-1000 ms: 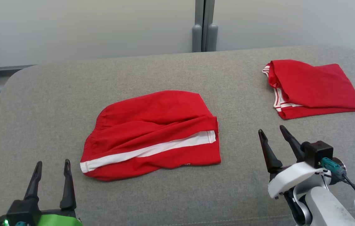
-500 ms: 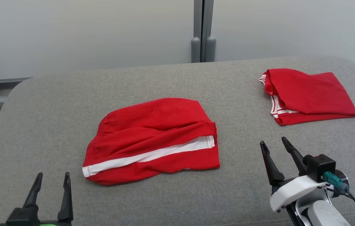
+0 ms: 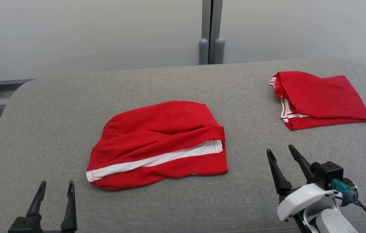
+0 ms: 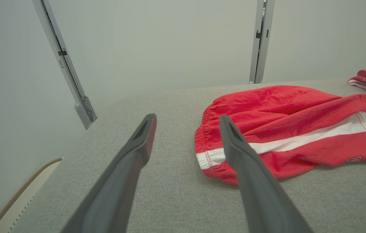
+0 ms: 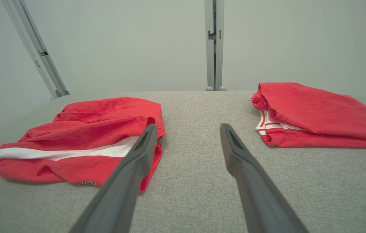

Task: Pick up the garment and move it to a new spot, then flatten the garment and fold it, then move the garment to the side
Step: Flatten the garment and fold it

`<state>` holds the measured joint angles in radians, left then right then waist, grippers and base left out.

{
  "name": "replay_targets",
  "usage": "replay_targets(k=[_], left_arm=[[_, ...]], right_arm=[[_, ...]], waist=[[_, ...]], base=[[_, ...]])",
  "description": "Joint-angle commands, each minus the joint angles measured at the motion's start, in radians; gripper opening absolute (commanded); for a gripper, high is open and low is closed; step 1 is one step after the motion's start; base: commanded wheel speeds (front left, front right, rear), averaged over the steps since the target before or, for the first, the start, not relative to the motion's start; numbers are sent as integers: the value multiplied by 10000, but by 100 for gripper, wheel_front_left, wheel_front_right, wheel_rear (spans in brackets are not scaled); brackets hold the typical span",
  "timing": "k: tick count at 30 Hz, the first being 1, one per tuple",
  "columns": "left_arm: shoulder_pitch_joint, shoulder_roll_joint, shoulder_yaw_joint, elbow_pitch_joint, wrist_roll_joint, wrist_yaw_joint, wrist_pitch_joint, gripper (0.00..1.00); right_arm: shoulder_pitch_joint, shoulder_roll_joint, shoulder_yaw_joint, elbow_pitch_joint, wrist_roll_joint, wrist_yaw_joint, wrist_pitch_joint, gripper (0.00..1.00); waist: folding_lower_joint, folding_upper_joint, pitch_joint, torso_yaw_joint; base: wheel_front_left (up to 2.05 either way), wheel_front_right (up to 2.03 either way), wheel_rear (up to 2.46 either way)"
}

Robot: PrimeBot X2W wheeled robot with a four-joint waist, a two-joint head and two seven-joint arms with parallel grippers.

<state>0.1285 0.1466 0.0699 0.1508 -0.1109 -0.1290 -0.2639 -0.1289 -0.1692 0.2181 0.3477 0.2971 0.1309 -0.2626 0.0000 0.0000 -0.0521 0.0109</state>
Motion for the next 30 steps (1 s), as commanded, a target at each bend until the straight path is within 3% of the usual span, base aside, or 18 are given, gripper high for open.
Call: replay_targets(k=[1,30], left_arm=[[103,91,3,16,-35,-19,-2,100],[-2,80,-91,31,-100,7,-2,100]], right_arm=[[-23,-18,28,28,4,-5,-24,100],[-65,3,60,125,45,-5,-24,100]], waist=[[0,0,13,-4],[0,0,122,37]], base=[[0,0,0],[0,0,0]])
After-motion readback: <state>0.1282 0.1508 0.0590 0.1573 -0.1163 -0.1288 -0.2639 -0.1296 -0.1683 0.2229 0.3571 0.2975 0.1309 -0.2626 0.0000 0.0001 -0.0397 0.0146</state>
